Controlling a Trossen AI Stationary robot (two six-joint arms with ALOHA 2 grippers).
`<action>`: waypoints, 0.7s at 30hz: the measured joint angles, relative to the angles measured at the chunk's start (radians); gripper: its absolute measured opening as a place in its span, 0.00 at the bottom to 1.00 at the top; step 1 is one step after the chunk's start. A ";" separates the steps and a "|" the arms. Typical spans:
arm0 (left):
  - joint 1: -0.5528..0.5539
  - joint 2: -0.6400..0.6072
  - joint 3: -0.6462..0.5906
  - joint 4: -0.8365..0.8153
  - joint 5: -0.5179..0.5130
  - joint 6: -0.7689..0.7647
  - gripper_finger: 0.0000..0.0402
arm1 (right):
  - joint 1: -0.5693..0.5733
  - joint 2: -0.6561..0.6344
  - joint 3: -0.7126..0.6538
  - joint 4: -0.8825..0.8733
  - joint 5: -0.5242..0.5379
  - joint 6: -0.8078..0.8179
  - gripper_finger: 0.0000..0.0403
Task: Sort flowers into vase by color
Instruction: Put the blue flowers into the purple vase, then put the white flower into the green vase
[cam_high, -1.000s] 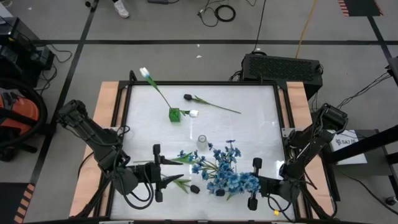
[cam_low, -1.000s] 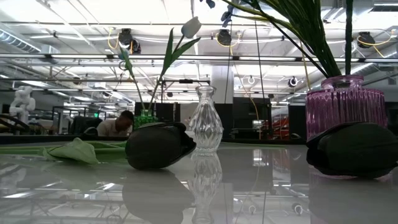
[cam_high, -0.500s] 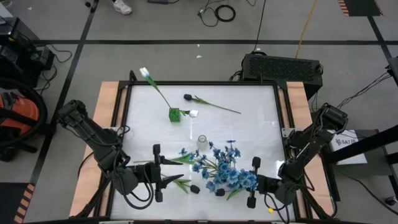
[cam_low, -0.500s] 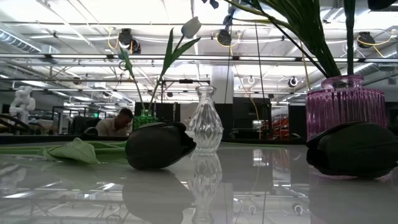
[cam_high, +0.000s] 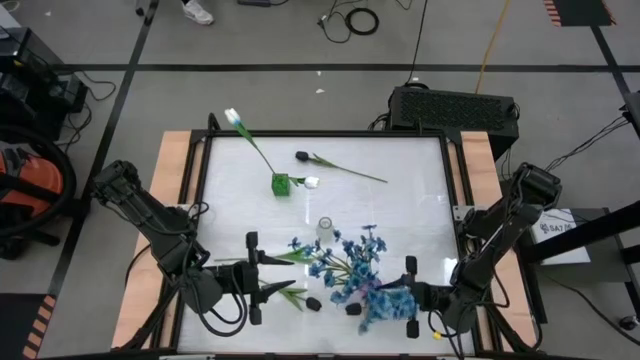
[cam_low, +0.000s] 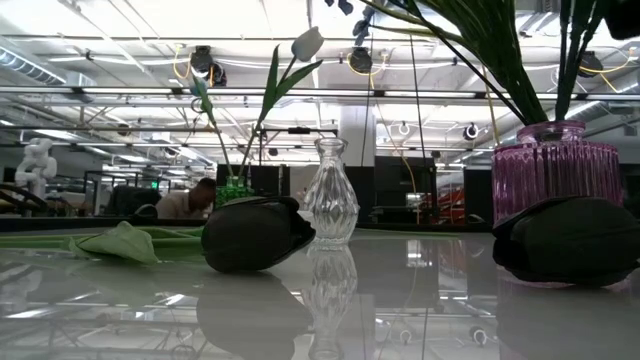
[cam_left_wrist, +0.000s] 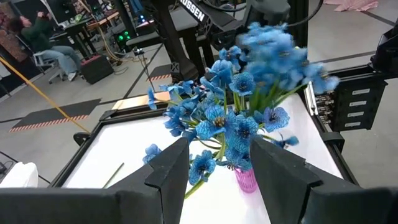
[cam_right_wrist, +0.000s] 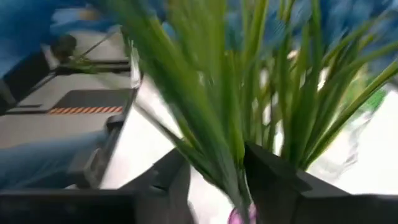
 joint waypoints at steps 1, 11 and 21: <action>0.000 0.000 0.000 0.000 0.000 0.000 0.44 | 0.000 -0.012 0.000 -0.029 -0.027 0.031 0.36; 0.000 0.000 0.000 -0.001 0.000 0.000 0.44 | 0.000 -0.182 0.000 -0.299 -0.245 0.285 0.63; -0.003 0.000 0.000 -0.038 0.000 -0.017 0.44 | 0.000 -0.418 0.000 -0.591 -0.396 0.411 0.74</action>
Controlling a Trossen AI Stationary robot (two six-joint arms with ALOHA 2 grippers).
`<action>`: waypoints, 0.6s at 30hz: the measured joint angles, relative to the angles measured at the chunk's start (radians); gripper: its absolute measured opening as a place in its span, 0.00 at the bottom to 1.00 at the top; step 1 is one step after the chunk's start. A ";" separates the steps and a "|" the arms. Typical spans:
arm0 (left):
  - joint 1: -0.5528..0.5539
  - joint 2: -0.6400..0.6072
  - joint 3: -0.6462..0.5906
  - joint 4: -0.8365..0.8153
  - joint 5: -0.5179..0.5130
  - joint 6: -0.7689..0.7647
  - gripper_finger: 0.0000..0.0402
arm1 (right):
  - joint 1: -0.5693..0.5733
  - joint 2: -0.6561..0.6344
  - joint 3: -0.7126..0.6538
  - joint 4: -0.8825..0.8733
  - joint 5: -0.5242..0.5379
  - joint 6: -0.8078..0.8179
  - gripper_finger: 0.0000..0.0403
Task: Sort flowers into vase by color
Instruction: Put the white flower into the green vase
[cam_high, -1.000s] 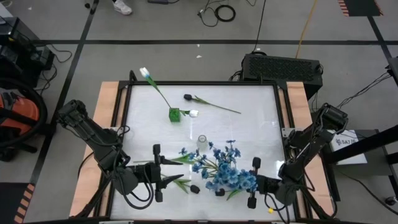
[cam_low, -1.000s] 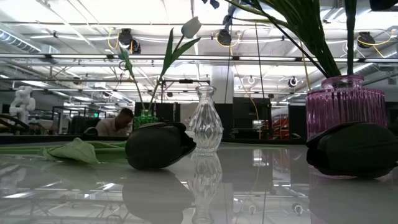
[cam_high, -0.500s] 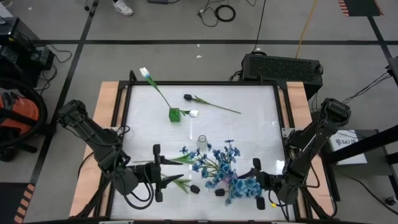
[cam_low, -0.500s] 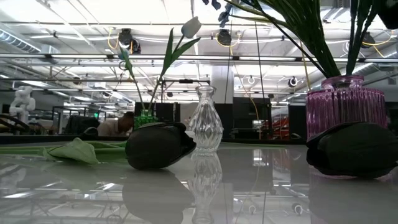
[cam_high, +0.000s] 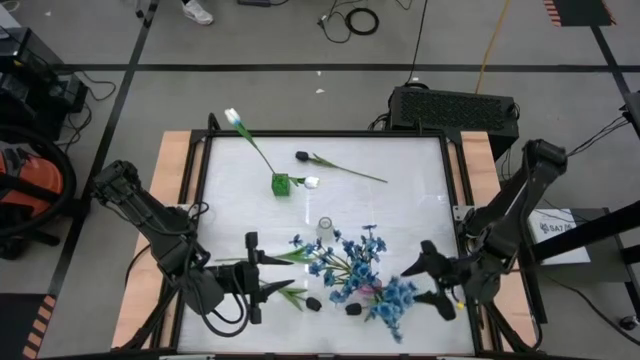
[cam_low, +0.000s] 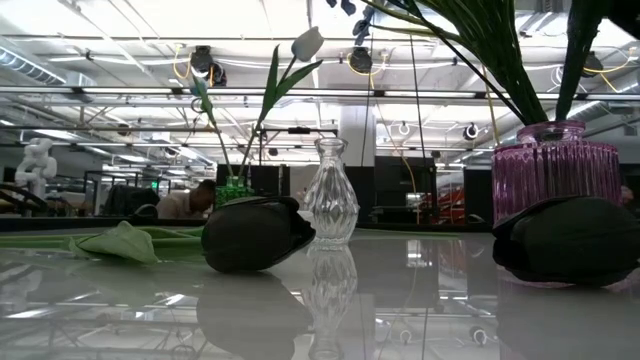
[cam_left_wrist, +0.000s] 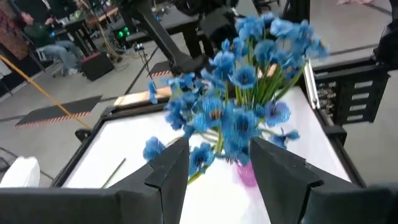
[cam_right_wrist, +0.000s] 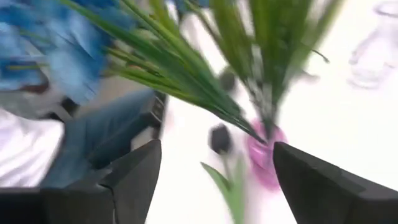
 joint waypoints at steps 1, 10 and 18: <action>-0.001 0.000 0.000 -0.016 0.000 -0.013 0.44 | 0.000 -0.023 0.000 -0.050 0.000 0.009 0.74; -0.014 0.000 0.000 -0.239 0.001 -0.203 0.44 | -0.004 -0.181 0.000 -0.344 0.012 0.024 0.74; -0.057 0.000 -0.003 -0.438 0.001 -0.430 0.44 | -0.022 -0.261 0.000 -0.459 0.078 0.009 0.74</action>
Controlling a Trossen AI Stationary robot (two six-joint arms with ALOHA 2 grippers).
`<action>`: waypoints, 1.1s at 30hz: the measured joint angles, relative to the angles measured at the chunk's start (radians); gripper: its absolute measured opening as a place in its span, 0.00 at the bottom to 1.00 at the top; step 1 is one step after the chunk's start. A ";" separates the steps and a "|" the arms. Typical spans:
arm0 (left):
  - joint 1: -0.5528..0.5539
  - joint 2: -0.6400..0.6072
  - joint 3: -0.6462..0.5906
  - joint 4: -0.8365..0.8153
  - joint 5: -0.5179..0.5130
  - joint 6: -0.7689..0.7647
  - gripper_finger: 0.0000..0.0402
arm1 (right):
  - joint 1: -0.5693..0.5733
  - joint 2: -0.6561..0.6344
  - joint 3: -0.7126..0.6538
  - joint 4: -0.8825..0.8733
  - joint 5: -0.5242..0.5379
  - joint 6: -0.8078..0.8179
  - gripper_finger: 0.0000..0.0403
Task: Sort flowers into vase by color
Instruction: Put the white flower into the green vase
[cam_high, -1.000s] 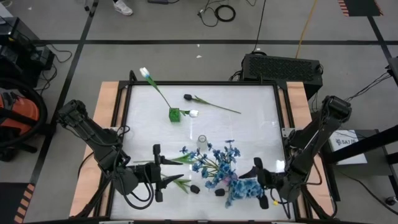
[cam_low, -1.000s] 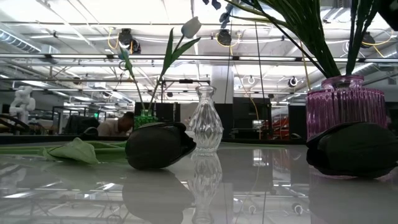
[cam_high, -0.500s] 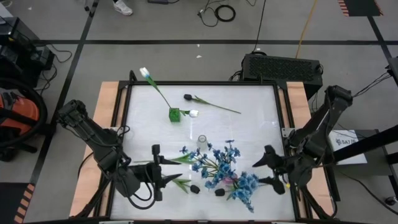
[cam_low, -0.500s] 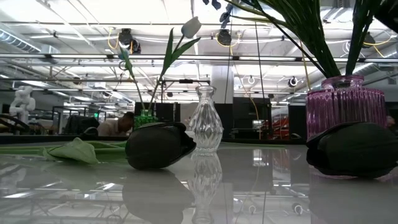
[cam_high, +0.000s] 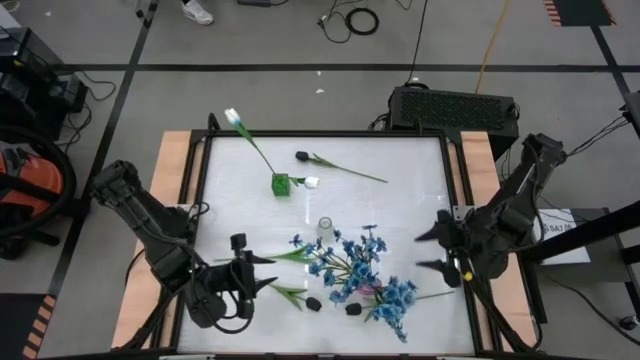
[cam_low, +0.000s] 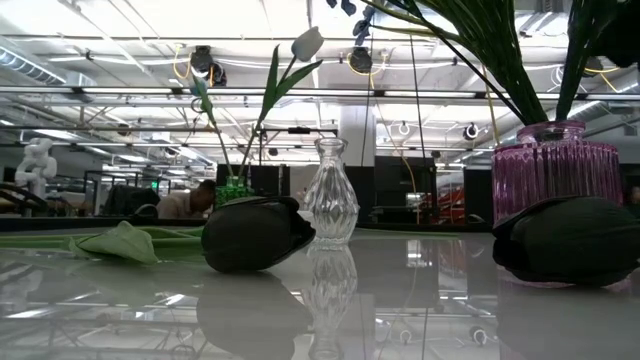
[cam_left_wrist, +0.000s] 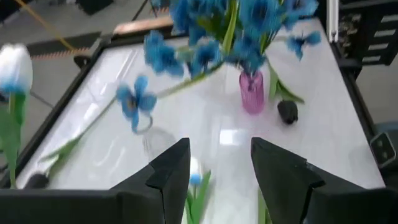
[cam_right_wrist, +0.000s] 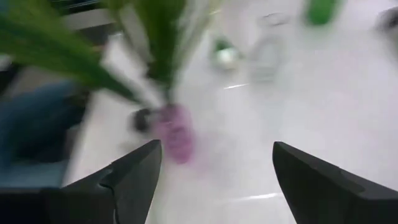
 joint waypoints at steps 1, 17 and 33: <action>-0.007 0.000 -0.008 -0.019 0.000 -0.027 0.44 | -0.007 -0.003 0.000 -0.035 0.039 0.007 0.74; 0.031 0.001 -0.305 -0.012 0.033 -0.164 0.44 | -0.465 -0.002 0.000 -0.140 0.113 -0.270 0.74; 0.188 0.000 -0.572 0.328 0.170 -0.079 0.44 | -1.155 0.237 0.000 0.327 -0.489 -0.872 0.74</action>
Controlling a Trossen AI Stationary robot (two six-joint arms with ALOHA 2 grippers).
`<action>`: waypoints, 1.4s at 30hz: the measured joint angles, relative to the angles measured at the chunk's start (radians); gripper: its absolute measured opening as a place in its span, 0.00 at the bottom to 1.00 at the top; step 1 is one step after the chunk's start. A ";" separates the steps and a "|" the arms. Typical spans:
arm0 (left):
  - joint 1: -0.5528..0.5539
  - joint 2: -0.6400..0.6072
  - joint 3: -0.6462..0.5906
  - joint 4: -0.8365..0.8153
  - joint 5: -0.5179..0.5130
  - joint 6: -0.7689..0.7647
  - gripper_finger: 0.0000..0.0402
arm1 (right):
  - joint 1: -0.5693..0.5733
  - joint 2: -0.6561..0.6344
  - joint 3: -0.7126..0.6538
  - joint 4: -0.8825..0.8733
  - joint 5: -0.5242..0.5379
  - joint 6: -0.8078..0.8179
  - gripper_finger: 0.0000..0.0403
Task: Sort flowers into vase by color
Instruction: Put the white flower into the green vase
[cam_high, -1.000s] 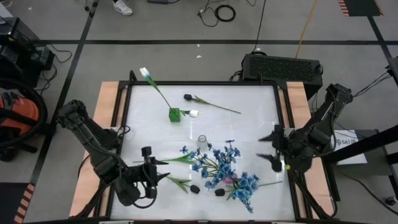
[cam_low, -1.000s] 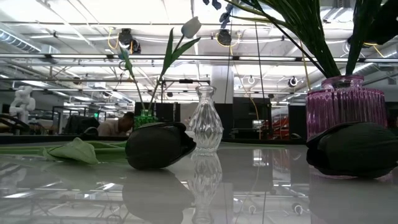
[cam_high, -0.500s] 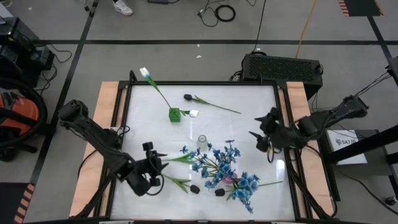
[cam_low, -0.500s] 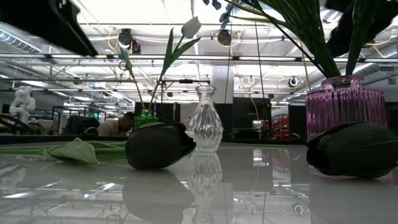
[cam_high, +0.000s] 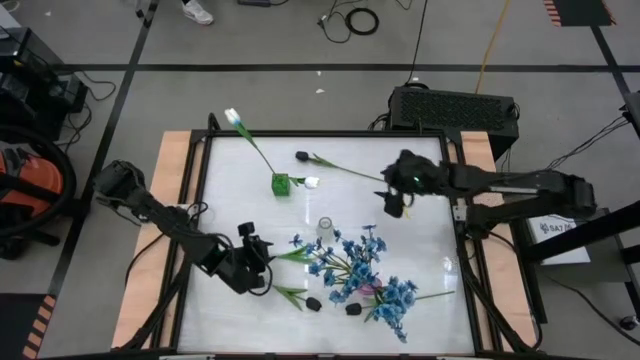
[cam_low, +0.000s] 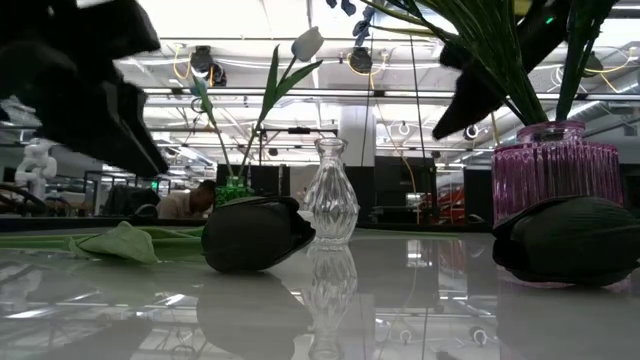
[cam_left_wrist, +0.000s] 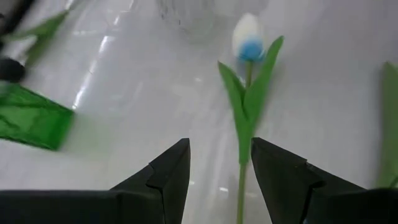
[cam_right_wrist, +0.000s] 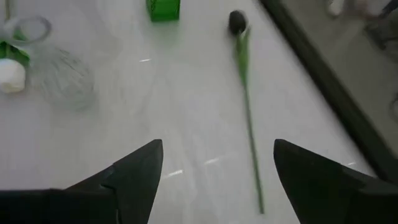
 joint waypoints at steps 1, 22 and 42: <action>0.009 0.000 -0.023 0.041 0.016 0.004 0.44 | -0.027 0.031 0.000 0.023 -0.039 -0.010 0.74; 0.149 0.000 -0.250 0.424 0.353 0.114 0.43 | -0.125 0.519 -0.001 0.392 -0.217 0.016 0.74; 0.159 -0.019 -0.254 0.382 0.407 0.142 0.03 | -0.119 0.515 -0.001 0.398 -0.216 -0.007 0.74</action>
